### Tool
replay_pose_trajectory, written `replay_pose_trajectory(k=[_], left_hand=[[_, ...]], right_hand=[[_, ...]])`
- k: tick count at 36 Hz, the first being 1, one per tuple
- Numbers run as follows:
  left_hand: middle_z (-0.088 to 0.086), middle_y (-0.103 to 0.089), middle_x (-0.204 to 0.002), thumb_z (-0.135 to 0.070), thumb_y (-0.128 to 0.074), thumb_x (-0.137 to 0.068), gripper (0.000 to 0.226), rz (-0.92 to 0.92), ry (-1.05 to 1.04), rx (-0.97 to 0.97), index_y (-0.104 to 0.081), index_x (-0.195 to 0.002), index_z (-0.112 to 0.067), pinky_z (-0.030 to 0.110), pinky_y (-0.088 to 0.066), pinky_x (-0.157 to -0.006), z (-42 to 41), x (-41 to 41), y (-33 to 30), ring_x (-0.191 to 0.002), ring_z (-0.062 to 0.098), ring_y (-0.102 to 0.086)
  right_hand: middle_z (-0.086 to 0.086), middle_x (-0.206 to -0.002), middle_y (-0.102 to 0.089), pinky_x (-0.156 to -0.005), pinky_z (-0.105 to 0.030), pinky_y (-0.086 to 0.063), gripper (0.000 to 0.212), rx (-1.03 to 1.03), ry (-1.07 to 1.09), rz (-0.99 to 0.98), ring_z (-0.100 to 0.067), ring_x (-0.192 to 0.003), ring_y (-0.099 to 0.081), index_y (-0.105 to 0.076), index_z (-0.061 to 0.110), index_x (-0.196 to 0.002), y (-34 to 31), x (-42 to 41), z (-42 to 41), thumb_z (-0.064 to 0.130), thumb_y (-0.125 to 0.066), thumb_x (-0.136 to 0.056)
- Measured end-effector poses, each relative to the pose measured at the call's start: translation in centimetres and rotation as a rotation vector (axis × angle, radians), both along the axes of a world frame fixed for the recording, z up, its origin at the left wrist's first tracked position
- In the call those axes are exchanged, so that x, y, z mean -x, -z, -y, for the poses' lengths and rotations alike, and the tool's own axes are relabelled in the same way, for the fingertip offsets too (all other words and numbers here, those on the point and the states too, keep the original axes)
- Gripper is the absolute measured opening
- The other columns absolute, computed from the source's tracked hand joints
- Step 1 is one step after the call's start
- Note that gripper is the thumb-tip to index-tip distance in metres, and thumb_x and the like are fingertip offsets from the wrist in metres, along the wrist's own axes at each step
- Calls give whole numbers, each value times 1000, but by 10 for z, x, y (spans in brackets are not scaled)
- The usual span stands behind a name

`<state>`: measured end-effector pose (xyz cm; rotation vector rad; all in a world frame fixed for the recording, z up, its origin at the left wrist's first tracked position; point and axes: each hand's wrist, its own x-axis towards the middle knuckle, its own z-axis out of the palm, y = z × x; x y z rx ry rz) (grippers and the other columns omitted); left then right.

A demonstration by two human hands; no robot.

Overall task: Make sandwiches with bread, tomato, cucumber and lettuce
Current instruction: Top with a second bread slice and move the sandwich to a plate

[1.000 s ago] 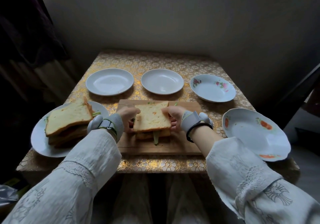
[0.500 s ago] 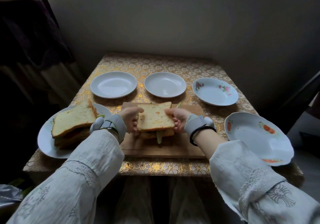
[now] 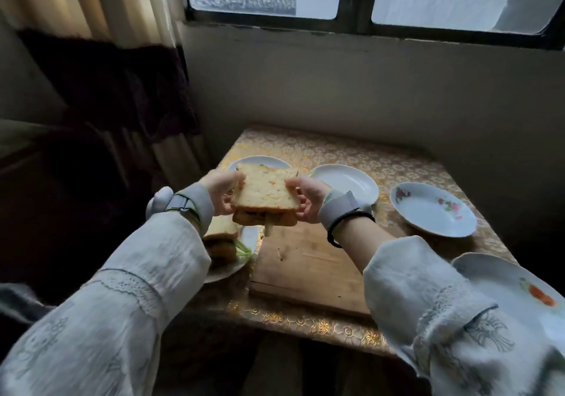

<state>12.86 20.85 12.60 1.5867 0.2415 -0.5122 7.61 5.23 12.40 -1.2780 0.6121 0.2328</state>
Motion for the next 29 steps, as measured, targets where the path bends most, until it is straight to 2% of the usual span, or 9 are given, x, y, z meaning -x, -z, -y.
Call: replay_pose_trajectory(k=[2,7,10,14,18,21,23,25,29], left_hand=[[4,-51,-112,-16,-52,-93,29,10,-39,-13,-49,-121,-13,30,-45,-63,-21,-4,0,-78,15,-52],[-1,-53,-83,-20,-50,-93,8,-13,-137,-47,-50,-98,-15,27,-44,-57,-60,-10,10,-70,12,-53],[0,-53,-78,-25,-51,-93,16,-19,-171,-68,-50,-81,-15,25,-43,-57,-78,-10,21,-66,13,-52],[3,-56,-86,-25,-54,-94,21,-46,-198,-80,-51,-108,-10,29,-45,-54,-89,-10,35,-69,14,-54],[1,-54,-80,-17,-55,-92,40,-23,-202,-108,-47,-130,-4,25,-47,-49,-90,-11,42,-68,11,-55],[1,-54,-80,-14,-53,-91,42,14,-190,-161,-47,-130,-2,21,-46,-46,-87,-13,45,-66,10,-54],[5,-58,-96,-16,-52,-92,44,48,-184,-210,-46,-132,0,23,-43,-49,-85,-15,46,-73,13,-56],[9,-58,-112,-25,-49,-94,49,69,-200,-243,-41,-135,1,23,-44,-53,-84,-17,48,-86,17,-56],[10,-57,-122,-38,-39,-98,56,72,-244,-273,-39,-137,2,27,-47,-74,-82,-18,56,-97,20,-56]], right_hand=[[-11,-119,-62,-86,-32,-52,36,-2,-32,0,-24,-111,-61,-48,7,-129,0,-6,-19,14,-52,-94],[-10,-112,-59,-78,-32,-53,27,18,-100,-16,-23,-97,-59,-51,8,-118,10,-22,-58,17,-55,-93],[-11,-108,-61,-79,-33,-54,23,29,-141,-27,-25,-100,-60,-52,8,-114,19,-28,-76,16,-56,-93],[-15,-124,-60,-99,-40,-50,17,111,-171,-28,-30,-116,-60,-50,7,-107,29,-34,-87,14,-57,-92],[-16,-125,-59,-96,-45,-52,36,256,-155,-15,-32,-112,-62,-51,2,-121,33,-39,-91,17,-61,-89],[-13,-122,-59,-93,-45,-53,32,312,-150,-19,-32,-110,-63,-51,5,-116,34,-41,-92,17,-60,-88],[-12,-121,-59,-92,-46,-53,33,340,-146,-25,-32,-110,-62,-50,6,-115,33,-42,-93,19,-61,-86],[-11,-122,-58,-92,-47,-54,47,362,-147,-34,-32,-110,-61,-48,4,-127,33,-43,-96,22,-60,-85],[-12,-126,-58,-92,-47,-53,58,427,-137,-45,-33,-111,-61,-47,6,-130,36,-46,-100,37,-54,-81]])
